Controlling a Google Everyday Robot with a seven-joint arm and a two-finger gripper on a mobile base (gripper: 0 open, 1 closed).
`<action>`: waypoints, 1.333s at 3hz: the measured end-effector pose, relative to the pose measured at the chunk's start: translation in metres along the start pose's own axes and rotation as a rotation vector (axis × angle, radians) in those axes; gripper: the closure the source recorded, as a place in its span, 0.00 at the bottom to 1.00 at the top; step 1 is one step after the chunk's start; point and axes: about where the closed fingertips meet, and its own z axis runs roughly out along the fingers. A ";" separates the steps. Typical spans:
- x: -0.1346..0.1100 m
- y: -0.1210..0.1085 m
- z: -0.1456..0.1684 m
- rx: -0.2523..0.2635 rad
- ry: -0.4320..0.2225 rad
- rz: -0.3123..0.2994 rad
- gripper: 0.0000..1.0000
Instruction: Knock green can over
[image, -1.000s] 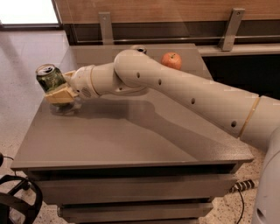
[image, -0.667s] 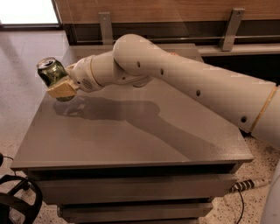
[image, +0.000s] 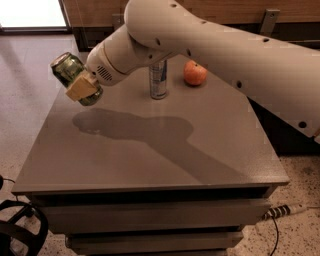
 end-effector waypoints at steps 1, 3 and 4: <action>0.010 -0.001 -0.017 0.027 0.090 0.023 1.00; 0.046 0.007 -0.033 0.081 0.231 0.073 1.00; 0.067 0.014 -0.028 0.087 0.328 0.087 1.00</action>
Offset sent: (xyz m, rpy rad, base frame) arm -0.0162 -0.0649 -0.0143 -0.2297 0.0640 -0.1586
